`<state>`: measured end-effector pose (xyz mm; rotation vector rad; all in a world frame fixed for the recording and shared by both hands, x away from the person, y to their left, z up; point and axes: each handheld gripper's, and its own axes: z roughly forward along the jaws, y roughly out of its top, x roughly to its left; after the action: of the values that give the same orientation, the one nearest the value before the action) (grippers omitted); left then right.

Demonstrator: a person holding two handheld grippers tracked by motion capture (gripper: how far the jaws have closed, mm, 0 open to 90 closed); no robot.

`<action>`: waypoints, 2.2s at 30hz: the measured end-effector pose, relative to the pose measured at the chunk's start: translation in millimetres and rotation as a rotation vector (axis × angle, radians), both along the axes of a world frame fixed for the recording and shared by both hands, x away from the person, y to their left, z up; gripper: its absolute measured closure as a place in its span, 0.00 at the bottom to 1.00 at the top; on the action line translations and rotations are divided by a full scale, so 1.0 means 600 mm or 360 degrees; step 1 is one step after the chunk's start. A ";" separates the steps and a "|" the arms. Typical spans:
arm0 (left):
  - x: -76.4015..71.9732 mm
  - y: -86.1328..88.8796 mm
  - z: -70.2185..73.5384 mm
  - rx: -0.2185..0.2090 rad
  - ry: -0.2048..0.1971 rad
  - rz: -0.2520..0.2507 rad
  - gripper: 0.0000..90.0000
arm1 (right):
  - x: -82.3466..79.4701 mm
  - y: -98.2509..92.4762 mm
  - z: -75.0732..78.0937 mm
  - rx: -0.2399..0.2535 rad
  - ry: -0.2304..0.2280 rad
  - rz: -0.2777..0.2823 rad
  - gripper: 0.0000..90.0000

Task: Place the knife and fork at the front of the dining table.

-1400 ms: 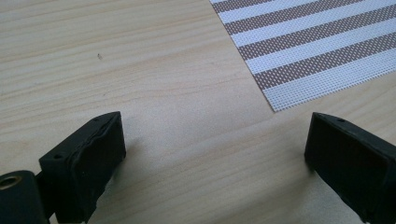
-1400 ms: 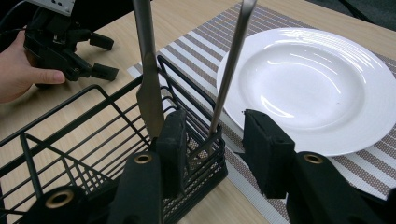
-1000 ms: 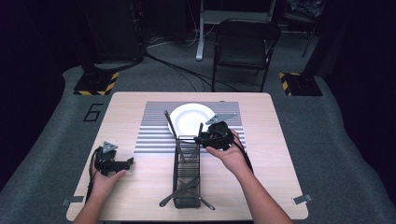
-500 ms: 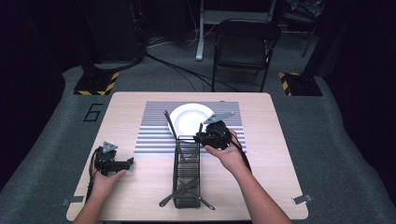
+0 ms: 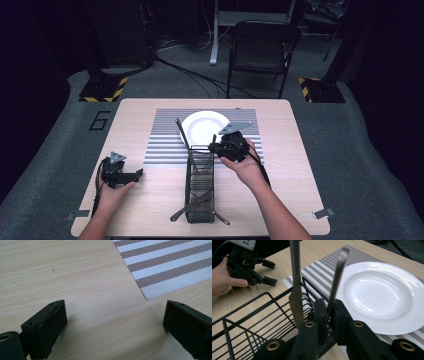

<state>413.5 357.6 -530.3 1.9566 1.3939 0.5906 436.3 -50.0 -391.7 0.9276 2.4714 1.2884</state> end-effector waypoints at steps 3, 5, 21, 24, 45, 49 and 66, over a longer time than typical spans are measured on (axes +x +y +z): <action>0.000 0.000 0.000 0.0000 0.0000 0.0000 0.06 | -0.001 0.004 -0.001 0.0002 -0.0010 0.0035 0.93; 0.000 0.000 0.000 0.0000 0.0000 0.0000 0.06 | -0.002 0.009 -0.003 -0.0006 0.0001 0.0040 0.93; 0.000 0.000 0.000 0.0000 0.0000 0.0000 0.06 | -0.002 0.022 -0.013 -0.0068 -0.0015 0.0052 0.94; 0.000 0.000 0.000 0.0000 0.0000 0.0000 0.06 | -0.003 0.023 -0.016 -0.0082 -0.0001 0.0053 0.94; 0.000 0.000 0.000 0.0000 0.0000 0.0000 0.06 | -0.009 0.028 -0.014 -0.0133 -0.0016 0.0046 0.96; 0.000 0.000 0.000 0.0000 0.0000 0.0000 0.06 | -0.009 0.026 -0.012 -0.0128 -0.0013 0.0047 0.96; 0.000 0.000 0.000 0.0000 0.0000 0.0000 0.06 | -0.020 0.026 0.039 -0.0076 0.0007 0.0074 0.96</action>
<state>413.5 357.6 -530.3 1.9568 1.3939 0.5906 424.2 -34.2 -368.0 0.8672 2.5299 1.2369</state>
